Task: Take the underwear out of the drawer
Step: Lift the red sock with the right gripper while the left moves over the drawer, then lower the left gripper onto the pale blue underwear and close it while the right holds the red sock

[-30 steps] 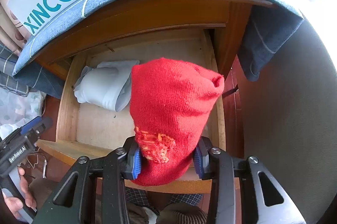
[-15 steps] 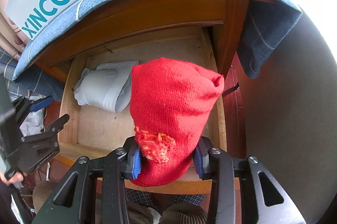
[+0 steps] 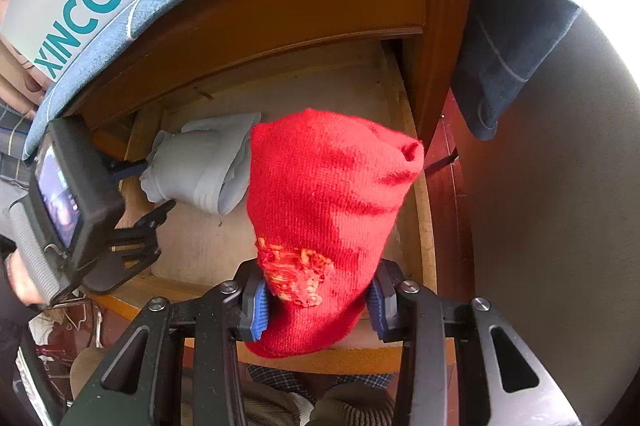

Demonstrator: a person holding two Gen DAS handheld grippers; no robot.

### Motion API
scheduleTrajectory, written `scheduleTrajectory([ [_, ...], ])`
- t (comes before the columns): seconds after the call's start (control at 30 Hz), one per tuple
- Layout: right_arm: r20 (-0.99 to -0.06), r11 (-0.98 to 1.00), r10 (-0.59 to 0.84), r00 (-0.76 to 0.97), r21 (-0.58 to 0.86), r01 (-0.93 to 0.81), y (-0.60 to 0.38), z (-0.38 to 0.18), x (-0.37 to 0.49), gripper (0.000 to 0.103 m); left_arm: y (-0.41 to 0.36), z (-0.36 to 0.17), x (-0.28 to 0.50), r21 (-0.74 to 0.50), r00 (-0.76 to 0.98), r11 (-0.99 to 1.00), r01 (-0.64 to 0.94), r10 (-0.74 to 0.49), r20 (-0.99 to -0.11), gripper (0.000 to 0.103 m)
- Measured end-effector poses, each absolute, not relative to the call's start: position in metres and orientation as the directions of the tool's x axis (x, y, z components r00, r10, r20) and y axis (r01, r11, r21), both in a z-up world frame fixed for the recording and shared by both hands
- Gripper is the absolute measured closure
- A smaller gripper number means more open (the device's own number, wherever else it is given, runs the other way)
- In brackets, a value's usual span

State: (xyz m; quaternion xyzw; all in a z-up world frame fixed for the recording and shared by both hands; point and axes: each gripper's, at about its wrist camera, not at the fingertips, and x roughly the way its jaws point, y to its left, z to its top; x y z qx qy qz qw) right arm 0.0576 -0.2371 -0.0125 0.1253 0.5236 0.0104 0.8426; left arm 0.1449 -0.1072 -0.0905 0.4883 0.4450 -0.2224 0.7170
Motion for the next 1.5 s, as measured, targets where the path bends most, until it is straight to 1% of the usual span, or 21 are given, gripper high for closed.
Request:
scheduleTrajectory([
  [0.17, -0.882, 0.969, 0.152, 0.446, 0.222, 0.109, -0.236, -0.015, 0.059, 0.067, -0.115, -0.094, 0.153, 0.522, 0.525, 0.405, 0.751, 0.114, -0.844, 0.050],
  [0.47, -0.881, 0.964, 0.171, 0.441, 0.242, 0.109, -0.240, -0.018, 0.060, 0.067, -0.125, -0.105, 0.159, 0.595, 0.587, 0.329, 0.733, 0.135, -0.798, 0.046],
  [0.73, -0.880, 0.960, 0.190, 0.434, 0.259, 0.104, -0.242, -0.020, 0.061, 0.067, -0.132, -0.112, 0.149, 0.646, 0.642, 0.260, 0.717, 0.113, -0.758, 0.046],
  [0.83, -0.881, 0.958, 0.199, 0.430, 0.268, 0.104, -0.244, -0.022, 0.061, 0.067, -0.131, -0.111, 0.134, 0.676, 0.673, 0.228, 0.700, 0.105, -0.732, 0.046],
  [0.9, -0.880, 0.957, 0.203, 0.429, 0.271, 0.104, -0.246, -0.023, 0.062, 0.067, -0.128, -0.113, 0.126, 0.698, 0.695, 0.200, 0.688, 0.097, -0.713, 0.042],
  [0.93, -0.880, 0.956, 0.206, 0.428, 0.274, 0.104, -0.247, -0.023, 0.062, 0.067, -0.128, -0.113, 0.122, 0.707, 0.705, 0.183, 0.683, 0.088, -0.703, 0.037],
  [0.97, -0.880, 0.956, 0.205, 0.427, 0.273, 0.104, -0.247, -0.023, 0.064, 0.067, -0.128, -0.114, 0.119, 0.711, 0.710, 0.173, 0.681, 0.081, -0.700, 0.036],
  [1.27, -0.881, 0.956, 0.207, 0.425, 0.275, 0.105, -0.251, -0.027, 0.067, 0.067, -0.128, -0.123, 0.097, 0.702, 0.704, 0.116, 0.702, 0.032, -0.710, 0.036],
  [1.5, -0.883, 0.955, 0.211, 0.420, 0.277, 0.103, -0.251, -0.026, 0.069, 0.067, -0.128, -0.133, 0.101, 0.695, 0.696, 0.073, 0.715, 0.020, -0.718, 0.035],
])
